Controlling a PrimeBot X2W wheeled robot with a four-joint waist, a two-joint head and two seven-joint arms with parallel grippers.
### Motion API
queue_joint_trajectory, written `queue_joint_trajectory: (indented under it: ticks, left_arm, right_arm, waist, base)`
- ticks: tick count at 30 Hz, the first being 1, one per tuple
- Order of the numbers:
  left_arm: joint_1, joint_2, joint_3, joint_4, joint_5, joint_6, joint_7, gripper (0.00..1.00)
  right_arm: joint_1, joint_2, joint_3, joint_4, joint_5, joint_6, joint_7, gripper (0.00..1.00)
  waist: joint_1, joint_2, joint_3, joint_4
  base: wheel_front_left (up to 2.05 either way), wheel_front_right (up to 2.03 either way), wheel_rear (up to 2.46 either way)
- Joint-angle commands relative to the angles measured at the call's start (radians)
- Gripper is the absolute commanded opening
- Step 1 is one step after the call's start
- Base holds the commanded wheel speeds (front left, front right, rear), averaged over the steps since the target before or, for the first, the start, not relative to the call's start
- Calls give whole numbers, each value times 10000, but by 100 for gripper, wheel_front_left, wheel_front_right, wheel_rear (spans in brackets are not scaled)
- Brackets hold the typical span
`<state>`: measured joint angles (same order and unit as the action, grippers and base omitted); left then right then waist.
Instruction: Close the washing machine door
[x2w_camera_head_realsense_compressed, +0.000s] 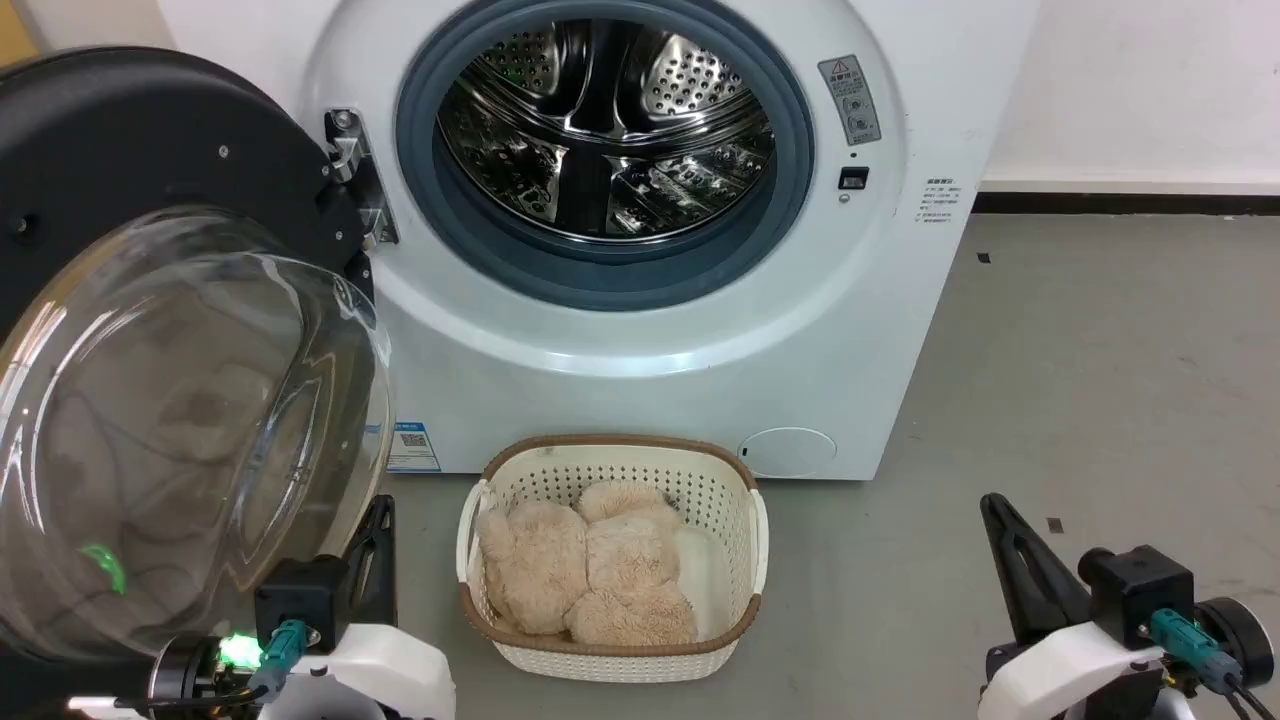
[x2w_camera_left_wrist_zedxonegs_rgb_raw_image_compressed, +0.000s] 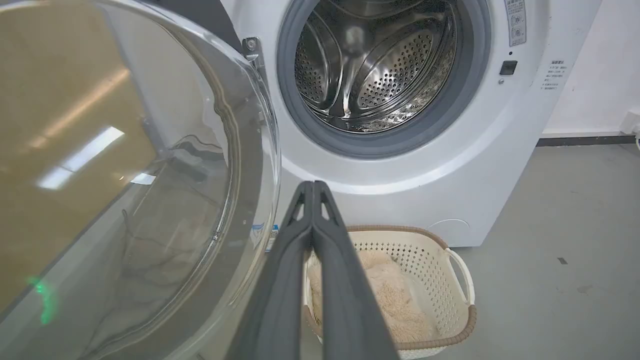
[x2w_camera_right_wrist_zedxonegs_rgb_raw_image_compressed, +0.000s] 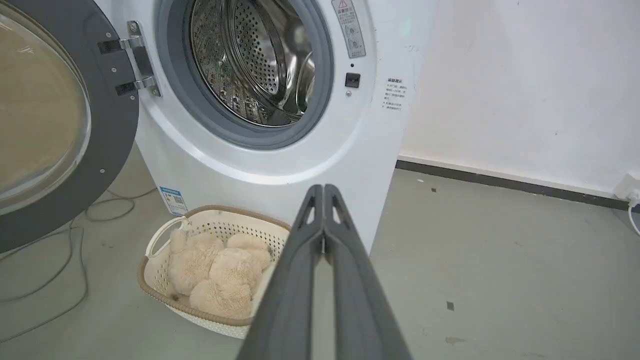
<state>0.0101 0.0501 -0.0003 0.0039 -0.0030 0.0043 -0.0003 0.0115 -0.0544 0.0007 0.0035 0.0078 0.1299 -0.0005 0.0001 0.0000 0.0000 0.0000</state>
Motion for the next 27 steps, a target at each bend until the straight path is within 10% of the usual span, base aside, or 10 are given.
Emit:
queue_joint_trajectory:
  ticks: [1,23,24,25,26,27]
  left_arm:
    - [-101,1,3,-39,30,-43,3,0]
    - [-101,1,3,-39,30,-43,3,0]
    - [0,0,-2,0,0,3,-2,100]
    - [1,0,-5,6,0,14,-5,100]
    - [1,0,-4,11,0,16,-5,0]
    - [0,0,-10,13,-1,21,-12,100]
  right_arm:
    - [-115,42,-7,-35,-78,8,5,0]
    - [-115,42,-7,-35,-78,8,5,0]
    - [0,0,-1,0,-1,0,-3,100]
    - [2,0,-4,2,3,0,-5,100]
    - [3,0,0,6,3,0,-5,0]
    - [2,0,-7,6,5,0,-12,100]
  waist:
    - [-1,0,0,0]
    - [-1,0,0,0]
    - [0,0,1,0]
    - [-1,0,1,0]
    - [-1,0,2,-1]
    - [0,0,3,-1]
  base:
    - [0,0,0]
    - [0,0,0]
    - [0,0,0]
    - [0,0,0]
    - [0,0,0]
    - [0,0,0]
